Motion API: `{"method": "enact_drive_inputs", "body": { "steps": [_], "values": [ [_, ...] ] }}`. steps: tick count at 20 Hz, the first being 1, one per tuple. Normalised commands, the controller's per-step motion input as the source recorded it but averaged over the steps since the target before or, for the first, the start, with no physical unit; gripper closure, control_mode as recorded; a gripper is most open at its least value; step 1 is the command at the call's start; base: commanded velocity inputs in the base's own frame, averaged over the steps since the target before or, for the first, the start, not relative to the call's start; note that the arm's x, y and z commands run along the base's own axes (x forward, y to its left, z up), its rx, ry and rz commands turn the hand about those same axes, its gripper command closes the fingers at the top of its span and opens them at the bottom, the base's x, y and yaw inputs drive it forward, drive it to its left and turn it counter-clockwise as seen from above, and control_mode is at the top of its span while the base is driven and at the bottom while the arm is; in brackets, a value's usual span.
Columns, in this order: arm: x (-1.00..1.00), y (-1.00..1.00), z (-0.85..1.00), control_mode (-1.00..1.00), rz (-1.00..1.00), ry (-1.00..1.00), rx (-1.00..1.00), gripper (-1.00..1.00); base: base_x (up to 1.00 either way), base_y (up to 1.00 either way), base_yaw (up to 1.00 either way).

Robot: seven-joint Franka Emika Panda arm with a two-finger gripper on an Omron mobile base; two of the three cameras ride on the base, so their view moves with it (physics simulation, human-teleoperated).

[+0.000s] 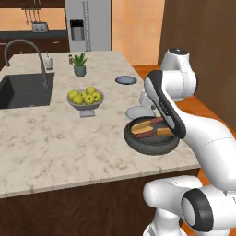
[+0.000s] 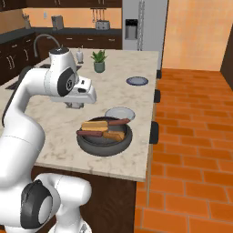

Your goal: Place one bun and one sausage from the bowl on each plate.

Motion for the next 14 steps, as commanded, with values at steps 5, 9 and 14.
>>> {"method": "enact_drive_inputs", "body": {
  "steps": [5,9,14],
  "values": [
    [0.00,0.00,0.00,1.00,0.00,0.00,0.00,-1.00,0.00,0.00,0.00],
    [0.00,0.00,0.00,1.00,0.00,0.00,0.00,-1.00,-0.02,-0.13,0.00],
    [0.00,0.00,0.00,1.00,0.00,0.00,0.00,-1.00,-0.39,-0.70,0.13]
  ]
}}
